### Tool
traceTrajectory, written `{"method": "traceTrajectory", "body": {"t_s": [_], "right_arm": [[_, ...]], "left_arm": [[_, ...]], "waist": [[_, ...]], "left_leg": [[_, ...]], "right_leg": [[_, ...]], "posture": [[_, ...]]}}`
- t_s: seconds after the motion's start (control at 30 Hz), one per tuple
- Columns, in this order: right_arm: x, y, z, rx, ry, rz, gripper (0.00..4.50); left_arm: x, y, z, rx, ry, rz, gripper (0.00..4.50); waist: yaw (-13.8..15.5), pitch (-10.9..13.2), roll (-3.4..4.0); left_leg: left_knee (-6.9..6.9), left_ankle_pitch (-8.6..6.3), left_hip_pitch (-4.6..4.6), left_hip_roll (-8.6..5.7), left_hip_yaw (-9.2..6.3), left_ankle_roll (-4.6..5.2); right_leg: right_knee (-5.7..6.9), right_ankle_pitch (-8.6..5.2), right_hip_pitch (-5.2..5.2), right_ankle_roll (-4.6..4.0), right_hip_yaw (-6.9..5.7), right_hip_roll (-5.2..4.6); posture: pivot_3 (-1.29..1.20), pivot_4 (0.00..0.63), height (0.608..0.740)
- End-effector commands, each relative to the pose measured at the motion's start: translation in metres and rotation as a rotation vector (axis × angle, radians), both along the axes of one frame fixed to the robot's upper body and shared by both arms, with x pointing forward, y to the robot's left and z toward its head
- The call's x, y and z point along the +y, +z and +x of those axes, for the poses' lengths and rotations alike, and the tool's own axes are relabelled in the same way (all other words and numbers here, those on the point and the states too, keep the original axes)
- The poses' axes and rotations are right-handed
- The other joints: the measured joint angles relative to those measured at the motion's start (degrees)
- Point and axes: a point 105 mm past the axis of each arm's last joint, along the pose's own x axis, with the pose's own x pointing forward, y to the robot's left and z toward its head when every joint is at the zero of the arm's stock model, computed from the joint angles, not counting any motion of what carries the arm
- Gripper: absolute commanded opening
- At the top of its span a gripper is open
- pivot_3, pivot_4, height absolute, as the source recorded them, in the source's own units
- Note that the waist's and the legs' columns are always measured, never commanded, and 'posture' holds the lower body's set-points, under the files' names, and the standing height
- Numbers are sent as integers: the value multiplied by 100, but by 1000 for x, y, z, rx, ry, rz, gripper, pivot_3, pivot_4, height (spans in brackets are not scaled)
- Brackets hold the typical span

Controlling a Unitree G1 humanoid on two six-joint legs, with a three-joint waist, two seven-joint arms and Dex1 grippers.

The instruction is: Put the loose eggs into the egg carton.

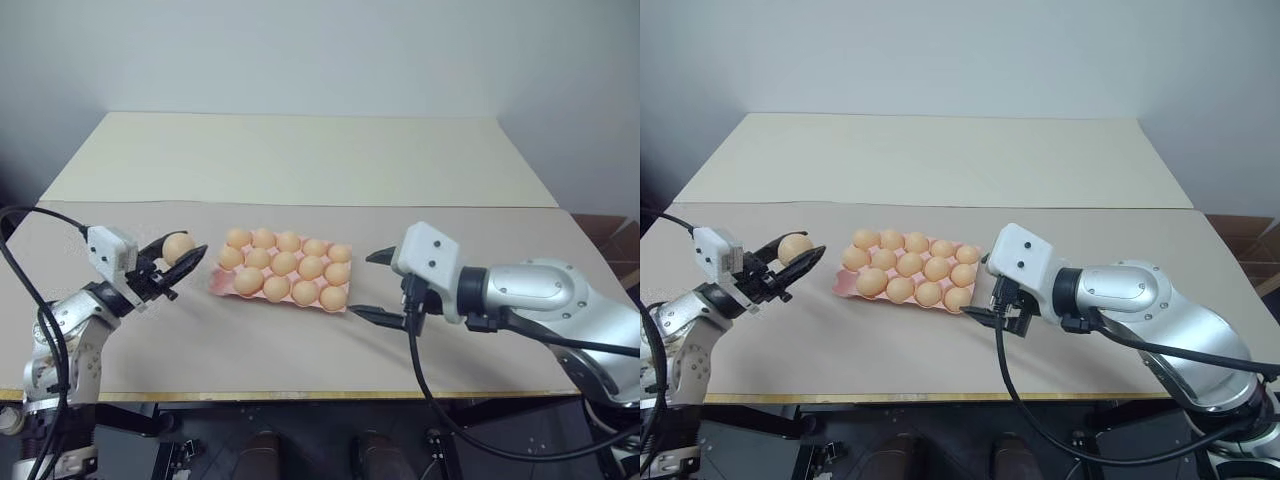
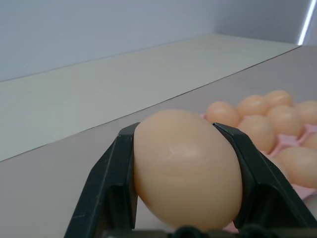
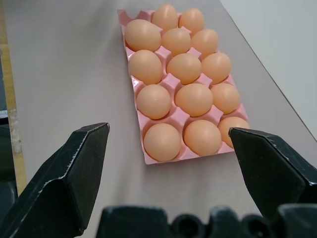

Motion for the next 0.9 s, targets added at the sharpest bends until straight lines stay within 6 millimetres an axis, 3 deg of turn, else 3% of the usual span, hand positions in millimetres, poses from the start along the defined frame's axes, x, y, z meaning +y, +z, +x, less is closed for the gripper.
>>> {"method": "traceTrajectory", "body": {"t_s": [0.03,0.23,0.5,0.77,0.9], "right_arm": [[-1,10,-3,-57,-19,20,4500],[-3,10,-3,-68,-47,24,4500],[-5,9,-4,-68,-66,22,4500],[-4,8,-3,-67,-58,22,4500],[-8,10,-1,-70,-54,16,4500]], "left_arm": [[-16,0,-2,16,-104,39,1982],[-24,-6,11,33,-126,60,1982],[-28,-5,10,14,-152,69,4473],[-24,5,2,-19,-147,58,4473],[-12,13,-20,-6,-159,97,4473]], "waist": [[0,0,0],[-4,0,0],[-11,0,0],[-15,0,0],[-47,0,0]], "left_leg": [[0,0,0,0,0,0],[0,0,0,0,0,0],[0,0,-1,1,0,0],[0,0,-3,1,0,0],[0,0,-2,5,-1,0]], "right_leg": [[0,0,1,0,0,1],[0,0,1,1,0,4],[1,0,-1,1,1,5],[-1,0,-2,1,1,5],[0,0,-4,1,2,6]], "posture": [[0,150,740],[0,150,740],[0,150,740],[0,150,740],[0,150,740]]}}
